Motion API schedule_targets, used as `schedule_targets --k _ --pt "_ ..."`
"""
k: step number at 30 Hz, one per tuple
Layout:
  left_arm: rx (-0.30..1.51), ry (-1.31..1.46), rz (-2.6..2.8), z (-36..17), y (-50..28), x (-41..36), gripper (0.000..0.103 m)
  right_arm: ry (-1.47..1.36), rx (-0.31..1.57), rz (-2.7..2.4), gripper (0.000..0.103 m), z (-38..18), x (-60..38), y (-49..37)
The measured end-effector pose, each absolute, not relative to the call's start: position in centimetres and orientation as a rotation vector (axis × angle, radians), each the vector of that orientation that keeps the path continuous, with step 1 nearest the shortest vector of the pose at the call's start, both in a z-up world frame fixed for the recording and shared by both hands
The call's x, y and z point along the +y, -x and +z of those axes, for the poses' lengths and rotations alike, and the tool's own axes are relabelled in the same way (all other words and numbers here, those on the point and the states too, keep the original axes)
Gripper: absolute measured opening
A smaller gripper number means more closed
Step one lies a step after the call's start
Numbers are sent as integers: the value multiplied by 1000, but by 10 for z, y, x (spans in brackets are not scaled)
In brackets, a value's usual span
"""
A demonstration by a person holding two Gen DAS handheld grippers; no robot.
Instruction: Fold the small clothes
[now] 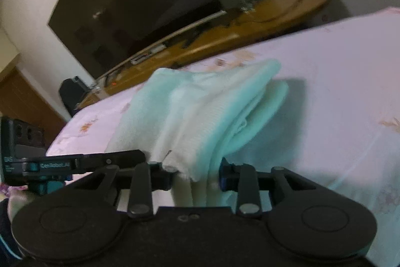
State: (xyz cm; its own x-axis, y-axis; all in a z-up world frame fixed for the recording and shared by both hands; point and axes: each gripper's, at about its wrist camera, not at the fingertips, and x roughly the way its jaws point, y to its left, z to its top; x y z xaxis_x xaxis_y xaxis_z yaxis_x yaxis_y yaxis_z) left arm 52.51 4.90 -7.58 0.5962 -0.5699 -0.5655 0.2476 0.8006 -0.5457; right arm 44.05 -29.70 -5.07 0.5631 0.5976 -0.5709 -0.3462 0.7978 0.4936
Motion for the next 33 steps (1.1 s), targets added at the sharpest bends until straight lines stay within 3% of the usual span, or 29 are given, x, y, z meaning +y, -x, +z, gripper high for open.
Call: schedule_targets --k 9,14,15,16,18,19,21,23,30,32,33 --pt "777 456 -291 -48 -457 191 39 -331 799 776 32 -29 -164 -437" --pt "856 478 -118 -70 -411 269 39 -311 881 897 32 -49 -71 -440" --pt "900 482 -80 -84 -402 283 41 -290 914 914 32 -59 -51 -438" --pt "933 503 -45 -98 -395 295 54 -256 949 916 33 -71 -32 -437" --pt "868 634 -70 -109 -374 314 54 -195 1038 859 42 -101 -5 -438" --pt "851 670 -65 -109 -366 319 57 -268 1015 861 50 -107 -8 -435" --pt "805 649 -30 -104 -353 322 63 -327 1037 848 53 -106 -15 -437" --pt "782 635 -22 -102 -353 324 63 -341 1011 870 58 -100 -24 -438" --pt "739 701 35 -111 -383 340 63 -478 998 778 58 -103 -45 -473" --pt "742 706 26 -114 -394 337 63 -470 974 760 56 -106 -43 -476" --pt "743 700 21 -114 -398 335 63 -445 949 768 49 -106 -40 -477"
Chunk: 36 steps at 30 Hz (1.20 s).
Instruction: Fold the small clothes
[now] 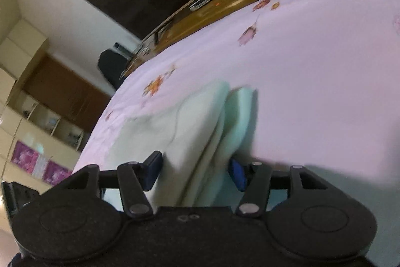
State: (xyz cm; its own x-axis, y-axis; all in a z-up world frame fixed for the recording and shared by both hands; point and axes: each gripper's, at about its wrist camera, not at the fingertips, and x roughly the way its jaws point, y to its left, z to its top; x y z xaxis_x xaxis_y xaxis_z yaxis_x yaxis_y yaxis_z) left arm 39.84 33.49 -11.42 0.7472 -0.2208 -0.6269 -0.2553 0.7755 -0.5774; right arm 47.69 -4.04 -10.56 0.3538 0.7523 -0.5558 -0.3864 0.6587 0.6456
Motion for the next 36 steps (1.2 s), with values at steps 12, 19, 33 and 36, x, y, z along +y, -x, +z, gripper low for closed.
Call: schedule_targets --k 12,19,33,36 --pt "765 448 32 -95 -405 298 72 -109 745 707 30 -80 -57 -461" --pt "719 507 49 -94 -318 288 72 15 657 823 37 -38 -78 -376" --pt "801 236 156 -91 -255 215 84 392 789 592 33 -55 -40 -324" --pt "826 197 184 -89 -224 196 88 421 849 555 36 -70 -56 -304"
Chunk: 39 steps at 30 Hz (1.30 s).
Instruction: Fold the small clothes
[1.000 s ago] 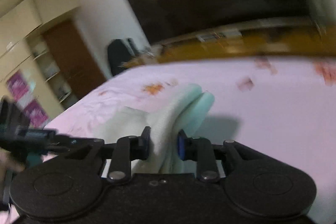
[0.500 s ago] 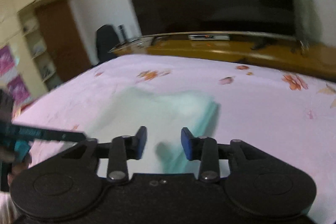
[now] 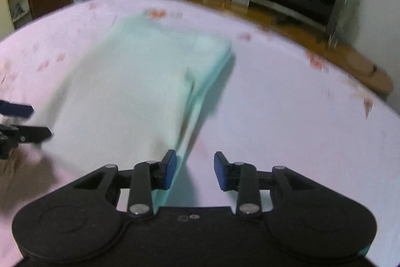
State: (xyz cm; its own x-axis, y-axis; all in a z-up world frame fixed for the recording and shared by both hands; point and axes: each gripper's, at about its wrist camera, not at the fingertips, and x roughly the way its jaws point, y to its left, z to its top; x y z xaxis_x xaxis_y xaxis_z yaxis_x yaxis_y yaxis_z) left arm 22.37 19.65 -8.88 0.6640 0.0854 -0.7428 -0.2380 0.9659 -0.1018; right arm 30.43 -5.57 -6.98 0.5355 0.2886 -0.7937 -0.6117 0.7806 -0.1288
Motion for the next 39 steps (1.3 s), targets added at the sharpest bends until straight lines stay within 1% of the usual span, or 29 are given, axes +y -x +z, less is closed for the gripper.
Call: schedule_targets --k 2,3,4,5,6,8,12,17,18,23,25,39 --pt "807 185 172 -79 -198 184 88 369 866 533 37 -67 -70 -288" --pt "801 200 164 -72 -185 180 88 317 871 535 44 -61 -80 -276" --pt "791 211 165 -64 -171 176 91 279 862 533 58 -53 -90 -260" --pt "776 213 171 -54 -157 170 95 266 834 531 65 -45 -98 -242" --pt "763 209 175 -45 -145 166 103 261 793 535 70 -35 -102 -223" --pt "728 196 193 -26 -117 156 103 254 746 533 71 -18 -107 -184" --pt "686 194 174 9 -71 146 103 181 696 508 81 15 -115 -124" --pt "626 191 179 42 -20 145 103 116 618 446 83 50 -120 -68" --pt "622 197 192 47 -12 145 103 113 609 435 85 55 -118 -60" --pt "589 227 221 60 24 148 103 77 587 411 86 64 -118 -25" --pt "573 230 223 63 32 146 103 64 582 413 88 65 -118 -15" --pt "519 191 249 78 31 127 103 96 518 441 89 84 -109 -8"
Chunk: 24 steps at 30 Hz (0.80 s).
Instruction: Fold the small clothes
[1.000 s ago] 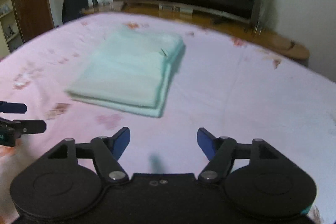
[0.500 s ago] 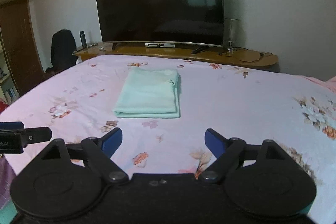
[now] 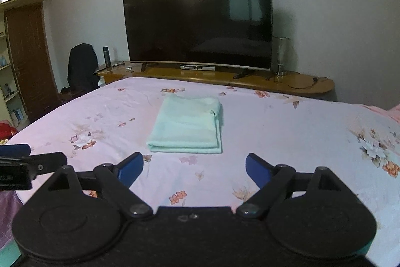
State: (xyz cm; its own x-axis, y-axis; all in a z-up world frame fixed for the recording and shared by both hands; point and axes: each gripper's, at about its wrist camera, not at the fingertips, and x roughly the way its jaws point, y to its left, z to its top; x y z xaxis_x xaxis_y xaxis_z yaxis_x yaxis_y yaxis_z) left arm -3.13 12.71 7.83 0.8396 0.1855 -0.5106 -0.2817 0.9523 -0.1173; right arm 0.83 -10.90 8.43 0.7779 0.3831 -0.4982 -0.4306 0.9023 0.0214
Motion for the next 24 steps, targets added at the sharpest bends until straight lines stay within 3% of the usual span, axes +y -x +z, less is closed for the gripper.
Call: schedule_targets --k 24 --pt "500 188 223 81 22 110 103 99 503 446 90 91 -114 -14"
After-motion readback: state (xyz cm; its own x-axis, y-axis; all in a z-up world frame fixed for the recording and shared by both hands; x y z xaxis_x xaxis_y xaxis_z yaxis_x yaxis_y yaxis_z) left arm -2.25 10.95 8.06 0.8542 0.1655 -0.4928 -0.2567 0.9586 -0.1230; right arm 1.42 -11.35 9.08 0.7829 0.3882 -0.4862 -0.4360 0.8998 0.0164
